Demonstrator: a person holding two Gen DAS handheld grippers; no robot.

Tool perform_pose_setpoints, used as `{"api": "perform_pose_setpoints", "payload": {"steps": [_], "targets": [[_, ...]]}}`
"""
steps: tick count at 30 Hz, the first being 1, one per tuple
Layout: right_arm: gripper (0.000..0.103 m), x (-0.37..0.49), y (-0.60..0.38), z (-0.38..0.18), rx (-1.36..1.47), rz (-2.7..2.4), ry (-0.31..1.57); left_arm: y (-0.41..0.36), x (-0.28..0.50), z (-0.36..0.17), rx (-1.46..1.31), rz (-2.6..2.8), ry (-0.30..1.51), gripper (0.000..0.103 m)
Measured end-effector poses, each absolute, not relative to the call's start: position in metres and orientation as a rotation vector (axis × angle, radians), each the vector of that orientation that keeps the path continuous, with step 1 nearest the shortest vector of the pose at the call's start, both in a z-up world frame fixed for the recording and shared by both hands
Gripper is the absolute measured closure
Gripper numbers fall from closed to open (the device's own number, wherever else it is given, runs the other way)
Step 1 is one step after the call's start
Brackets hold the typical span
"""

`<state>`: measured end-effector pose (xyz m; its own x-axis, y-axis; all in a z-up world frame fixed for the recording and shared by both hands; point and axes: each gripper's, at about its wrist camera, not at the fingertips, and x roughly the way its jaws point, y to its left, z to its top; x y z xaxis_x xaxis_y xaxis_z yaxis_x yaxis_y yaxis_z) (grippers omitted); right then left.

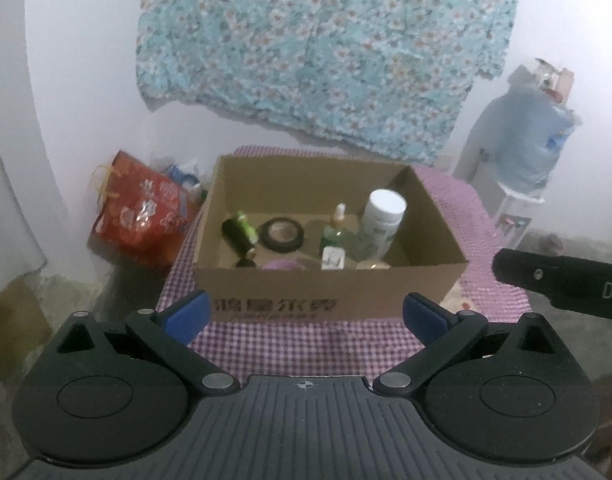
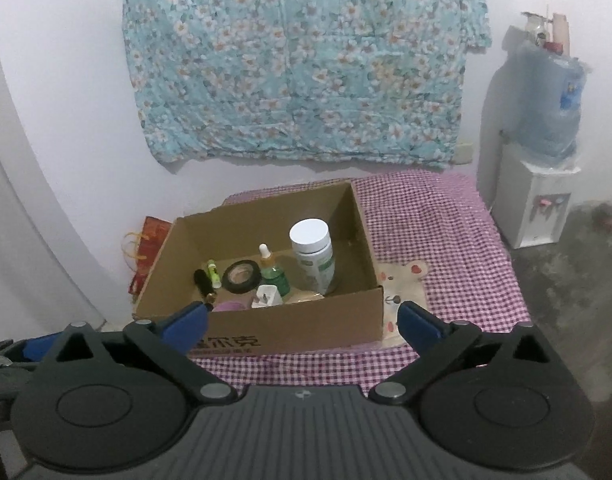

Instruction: Organize rigid objects

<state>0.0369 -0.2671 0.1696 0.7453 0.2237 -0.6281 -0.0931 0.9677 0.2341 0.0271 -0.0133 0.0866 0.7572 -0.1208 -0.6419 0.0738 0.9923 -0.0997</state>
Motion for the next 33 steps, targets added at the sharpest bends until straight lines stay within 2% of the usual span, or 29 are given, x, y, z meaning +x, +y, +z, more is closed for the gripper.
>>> {"api": "perform_pose_setpoints", "payload": {"steps": [8,33], "targets": [[0.0,0.043,-0.255,0.17,0.131,0.137,0.736,-0.004,0.033,0.076,-0.073,-0.071,0.796,0.001],[0.0,0.062,-0.239,0.15,0.056,0.091,0.808,0.009,0.056,0.061,-0.07,-0.004,0.865,0.0]]}}
